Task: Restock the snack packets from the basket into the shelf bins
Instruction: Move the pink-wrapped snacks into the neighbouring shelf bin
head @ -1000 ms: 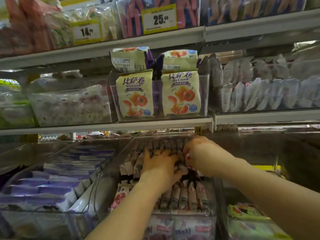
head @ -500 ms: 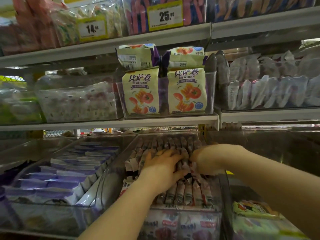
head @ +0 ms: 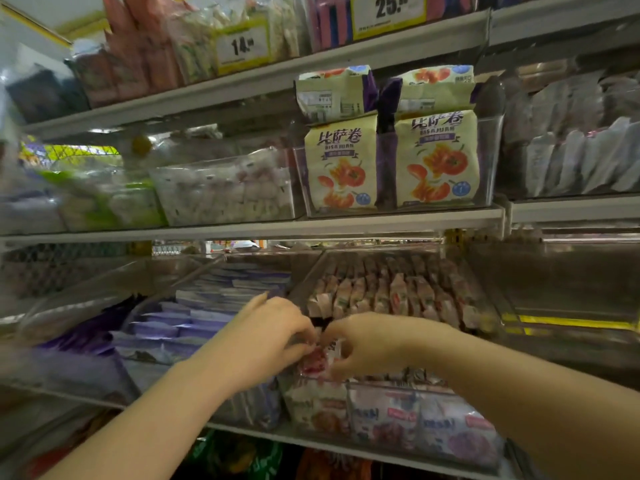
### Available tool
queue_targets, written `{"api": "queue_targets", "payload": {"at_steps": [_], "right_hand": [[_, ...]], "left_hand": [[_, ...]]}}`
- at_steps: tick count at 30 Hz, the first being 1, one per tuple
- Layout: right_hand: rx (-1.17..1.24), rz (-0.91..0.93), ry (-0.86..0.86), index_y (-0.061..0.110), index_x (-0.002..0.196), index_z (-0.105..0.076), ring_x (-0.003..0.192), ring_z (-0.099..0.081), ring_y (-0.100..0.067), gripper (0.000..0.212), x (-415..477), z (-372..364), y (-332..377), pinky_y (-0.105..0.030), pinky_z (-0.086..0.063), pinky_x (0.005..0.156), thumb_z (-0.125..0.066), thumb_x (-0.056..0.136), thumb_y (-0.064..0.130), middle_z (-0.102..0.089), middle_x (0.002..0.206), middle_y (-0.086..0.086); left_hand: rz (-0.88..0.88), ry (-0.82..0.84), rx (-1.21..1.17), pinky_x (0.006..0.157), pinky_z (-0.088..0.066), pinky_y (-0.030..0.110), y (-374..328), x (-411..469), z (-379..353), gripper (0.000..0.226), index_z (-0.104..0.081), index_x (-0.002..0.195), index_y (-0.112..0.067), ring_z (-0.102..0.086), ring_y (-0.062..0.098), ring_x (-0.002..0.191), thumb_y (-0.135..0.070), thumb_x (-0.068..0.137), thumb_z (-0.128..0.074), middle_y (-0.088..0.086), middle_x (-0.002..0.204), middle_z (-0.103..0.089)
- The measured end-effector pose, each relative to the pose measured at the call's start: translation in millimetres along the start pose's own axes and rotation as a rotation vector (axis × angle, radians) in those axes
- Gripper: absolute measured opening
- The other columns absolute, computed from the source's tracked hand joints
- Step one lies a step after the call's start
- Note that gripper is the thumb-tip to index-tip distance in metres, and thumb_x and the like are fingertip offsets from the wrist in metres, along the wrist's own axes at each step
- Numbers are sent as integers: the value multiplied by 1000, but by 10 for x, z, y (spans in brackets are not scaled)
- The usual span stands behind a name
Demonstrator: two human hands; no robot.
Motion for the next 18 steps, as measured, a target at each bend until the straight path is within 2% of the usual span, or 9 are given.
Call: {"api": "queue_targets", "payload": {"at_steps": [3,6,9,11,14,16,18], "right_hand": [[41,-30,17,33,136,-46,101,-54,-13,55,129,-51,-50,-28,-44,82,-63,85,45,-57,127,5],[97,-34,-48,26,133,-51,98,-59,-13,56,182,-41,-40,-26,-50,80,-69,82,38,-60,123,3],[290,-44,-219,24,127,-52,83,-57,-3,56,159,82,-27,-12,-46,62,-74,76,30,-59,103,10],[340,-47,-386,23,123,-53,85,-56,-3,53,140,218,-21,-9,-44,61,-74,74,23,-57,98,12],[300,-21,-511,20,119,-54,91,-56,-6,50,174,287,71,-17,-45,72,-73,73,23,-59,98,9],[286,20,-501,17,121,-55,94,-59,-8,51,213,263,138,-20,-48,76,-74,75,26,-62,102,7],[348,51,-460,16,130,-50,94,-61,-7,61,218,257,138,-20,-51,79,-75,76,28,-64,103,8]], "left_hand": [[-33,51,40,116,-5,42,5,-111,-130,26,-59,119,-43,-20,7,140,-41,94,-52,-20,124,-59],[-43,43,80,117,0,44,10,-146,-170,38,-45,134,-43,-11,9,145,-43,96,-46,-13,134,-56],[-33,24,103,116,5,40,15,-144,-168,52,-29,146,-36,-10,9,144,-52,97,-36,-3,144,-47],[-10,17,92,113,12,38,17,-131,-145,59,-22,148,-33,-12,9,144,-56,96,-33,-3,147,-44],[52,-60,98,115,9,45,48,-95,-53,61,-26,145,-33,-14,12,144,-57,91,-41,-8,146,-42],[101,-93,128,116,4,49,76,-78,-20,58,-35,142,-33,-10,14,145,-54,89,-48,-10,146,-38],[121,-112,168,116,1,51,90,-80,-25,52,-41,138,-32,-9,15,145,-47,89,-52,-10,145,-36]]}}
Point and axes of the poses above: each hand's wrist, its own x-axis towards the middle knuckle, its own z-axis out of the back of the hand, y = z × x, the point moved 7 cm from there along x, towards the middle knuckle
